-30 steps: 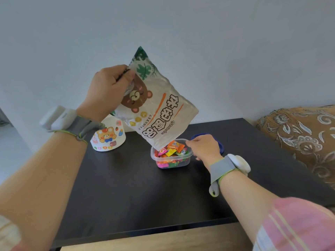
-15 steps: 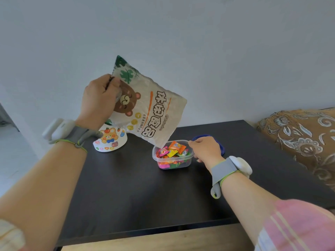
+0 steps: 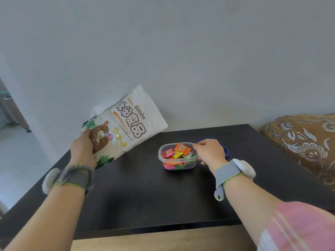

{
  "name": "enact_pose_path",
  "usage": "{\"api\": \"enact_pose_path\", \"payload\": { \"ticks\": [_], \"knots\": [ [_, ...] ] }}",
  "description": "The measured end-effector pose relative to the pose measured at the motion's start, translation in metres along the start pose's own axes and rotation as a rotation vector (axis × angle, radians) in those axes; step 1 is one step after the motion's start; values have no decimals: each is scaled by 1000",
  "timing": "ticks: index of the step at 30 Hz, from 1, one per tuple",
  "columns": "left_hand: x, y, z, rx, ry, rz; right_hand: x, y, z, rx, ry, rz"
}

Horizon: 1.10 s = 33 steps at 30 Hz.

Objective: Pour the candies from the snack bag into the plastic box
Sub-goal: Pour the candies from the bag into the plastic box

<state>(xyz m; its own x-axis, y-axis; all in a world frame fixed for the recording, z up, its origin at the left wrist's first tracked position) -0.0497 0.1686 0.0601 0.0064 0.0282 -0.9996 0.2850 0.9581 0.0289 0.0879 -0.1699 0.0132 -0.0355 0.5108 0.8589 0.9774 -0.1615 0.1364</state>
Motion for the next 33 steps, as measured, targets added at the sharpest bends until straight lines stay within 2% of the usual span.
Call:
{"api": "enact_pose_path", "payload": {
  "ticks": [3,7,12,18,21,24,27,29,33],
  "knots": [
    [20,12,-16,-5,106,21,-2,0,-3,-7,10,10],
    [46,32,-37,-17,212,-90,-4,0,-6,-10,12,5],
    [57,49,-64,-31,447,2,-5,1,-5,-10,4,-10],
    [60,60,-69,-51,577,91,-6,4,-4,-38,3,-10],
    [44,50,-63,-128,677,267,-9,9,-12,-112,-18,-12],
    [21,33,-43,-156,701,555,-14,18,-24,-190,-97,-43],
    [2,5,-4,-32,663,786,-24,26,-32,-233,-177,-52],
    [-6,-17,26,69,661,897,-33,27,-34,-198,-259,-53],
    [-6,-62,75,278,539,904,-48,24,-31,-49,-446,-67]
  ]
}}
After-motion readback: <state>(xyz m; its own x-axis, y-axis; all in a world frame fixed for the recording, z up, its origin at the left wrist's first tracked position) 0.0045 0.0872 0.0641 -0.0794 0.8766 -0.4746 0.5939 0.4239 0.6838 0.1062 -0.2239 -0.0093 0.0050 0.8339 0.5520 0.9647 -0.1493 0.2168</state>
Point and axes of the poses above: each hand's wrist, its own y-axis towards the middle knuckle, its own z-axis out of the palm, x = y × z, the point moved 7 cm from there along y, towards the middle knuckle, and after that the axes turned 12 degrees about -x, right-handed, at the moved point
